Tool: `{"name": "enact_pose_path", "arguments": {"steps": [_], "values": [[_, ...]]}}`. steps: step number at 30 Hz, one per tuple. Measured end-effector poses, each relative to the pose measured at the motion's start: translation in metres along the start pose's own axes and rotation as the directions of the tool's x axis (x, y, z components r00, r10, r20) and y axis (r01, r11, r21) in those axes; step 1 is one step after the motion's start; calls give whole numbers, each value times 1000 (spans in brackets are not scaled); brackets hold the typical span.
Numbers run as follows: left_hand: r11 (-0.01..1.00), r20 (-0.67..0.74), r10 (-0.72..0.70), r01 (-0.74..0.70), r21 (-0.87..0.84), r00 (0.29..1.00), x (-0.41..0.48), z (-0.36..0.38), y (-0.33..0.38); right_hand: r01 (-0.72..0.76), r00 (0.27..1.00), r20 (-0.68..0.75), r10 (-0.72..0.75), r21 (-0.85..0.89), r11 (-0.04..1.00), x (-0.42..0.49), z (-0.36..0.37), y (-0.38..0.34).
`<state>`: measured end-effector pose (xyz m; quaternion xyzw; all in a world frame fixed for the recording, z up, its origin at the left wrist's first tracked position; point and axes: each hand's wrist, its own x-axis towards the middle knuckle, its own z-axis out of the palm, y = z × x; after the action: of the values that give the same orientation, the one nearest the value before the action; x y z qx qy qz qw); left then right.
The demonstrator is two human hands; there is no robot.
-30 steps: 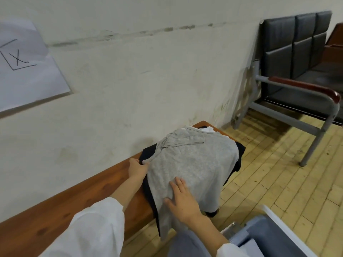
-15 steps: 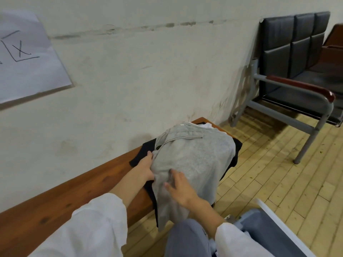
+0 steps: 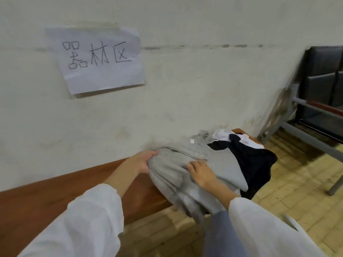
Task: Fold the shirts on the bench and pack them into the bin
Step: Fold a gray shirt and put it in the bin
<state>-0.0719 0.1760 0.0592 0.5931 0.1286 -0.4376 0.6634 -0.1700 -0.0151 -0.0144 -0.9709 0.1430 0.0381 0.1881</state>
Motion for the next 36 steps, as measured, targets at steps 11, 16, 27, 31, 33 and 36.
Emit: {"name": "enact_pose_path", "arguments": {"steps": [11,16,27,31,33,36], "values": [[879,-585,331,-17,476,740,-49,-261,-29,239,939,263,-222,-35,970,-15,126,-222],[161,-360,779,391,906,513,-38,-271,-90,209,972,124,-199,-75,975,-24,140,-237],[-35,23,843,11,999,537,33,-242,-92,214,948,-207,-240,-140,967,11,148,-165],[35,-87,822,103,994,563,52,-264,-60,265,949,-104,-298,-250,931,32,146,-166],[168,-229,770,157,973,596,55,-272,-45,318,941,-31,-336,-245,916,43,145,-166],[326,-403,726,238,915,557,60,-276,-31,325,943,9,-333,-242,914,56,142,-167]]}}
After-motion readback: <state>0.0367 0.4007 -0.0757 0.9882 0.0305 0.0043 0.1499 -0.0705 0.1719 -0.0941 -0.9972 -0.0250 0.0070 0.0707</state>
